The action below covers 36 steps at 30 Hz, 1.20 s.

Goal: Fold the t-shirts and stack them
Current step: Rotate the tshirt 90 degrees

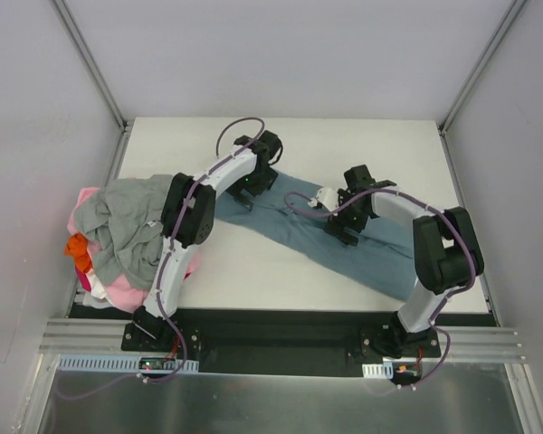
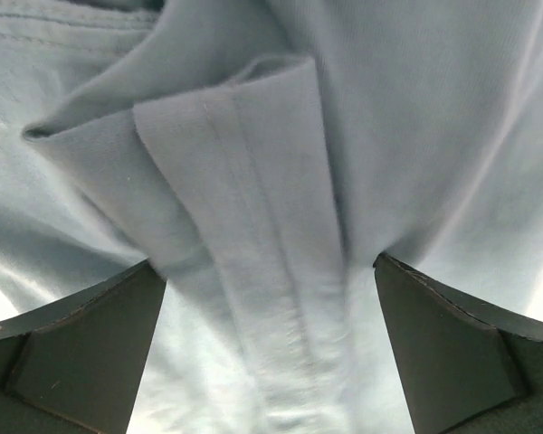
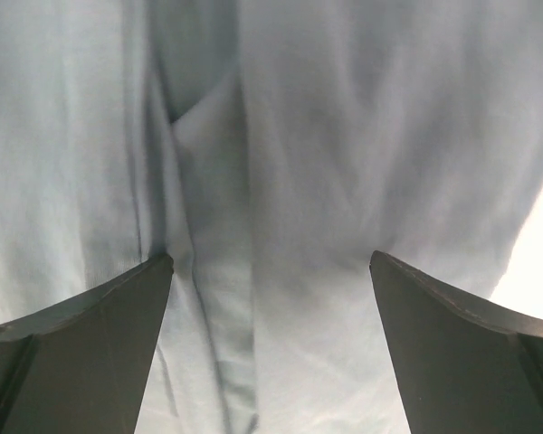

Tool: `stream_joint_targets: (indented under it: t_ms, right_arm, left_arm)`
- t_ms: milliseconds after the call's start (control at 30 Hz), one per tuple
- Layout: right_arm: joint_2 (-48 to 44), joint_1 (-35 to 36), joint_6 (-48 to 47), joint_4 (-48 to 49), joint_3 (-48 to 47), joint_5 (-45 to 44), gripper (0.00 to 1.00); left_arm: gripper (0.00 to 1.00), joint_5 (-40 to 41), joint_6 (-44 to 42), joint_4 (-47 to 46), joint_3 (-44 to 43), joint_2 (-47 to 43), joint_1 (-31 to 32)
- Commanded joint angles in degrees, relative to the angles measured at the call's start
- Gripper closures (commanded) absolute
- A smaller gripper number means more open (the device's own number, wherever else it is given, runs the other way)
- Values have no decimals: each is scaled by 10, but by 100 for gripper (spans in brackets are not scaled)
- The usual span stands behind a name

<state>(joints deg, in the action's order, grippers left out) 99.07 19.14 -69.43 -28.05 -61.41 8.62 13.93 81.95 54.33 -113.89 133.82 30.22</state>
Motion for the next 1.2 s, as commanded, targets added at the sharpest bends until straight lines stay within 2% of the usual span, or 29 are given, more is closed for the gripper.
stream_joint_targets:
  t_ms: [0, 67, 167, 333, 567, 700, 900, 1167]
  right_arm:
    - [-5, 29, 159, -88, 1, 56, 4]
    - [-12, 44, 199, -106, -7, 95, 4]
    - [-13, 68, 289, -113, -15, 124, 4]
    - [31, 80, 464, -118, -49, 120, 4]
    - [27, 121, 624, -73, -70, 12, 4]
    - [23, 130, 731, -90, -85, -71, 4]
    - [15, 130, 880, -110, -65, -67, 4]
    - [7, 139, 900, -107, -77, -64, 4]
  left_arm:
    - [1, 4, -145, -38, -119, 74, -9]
    - [1, -7, -178, -59, -167, 104, -9]
    - [2, -40, -188, -114, -178, 122, -14]
    - [4, -72, -199, -175, -204, 148, -19]
    - [5, -117, -162, -269, -237, 190, -25]
    - [5, -125, -136, -310, -259, 218, -33]
    - [5, -128, -117, -361, -283, 243, -45]
    - [5, -126, -124, -407, -289, 252, -45]
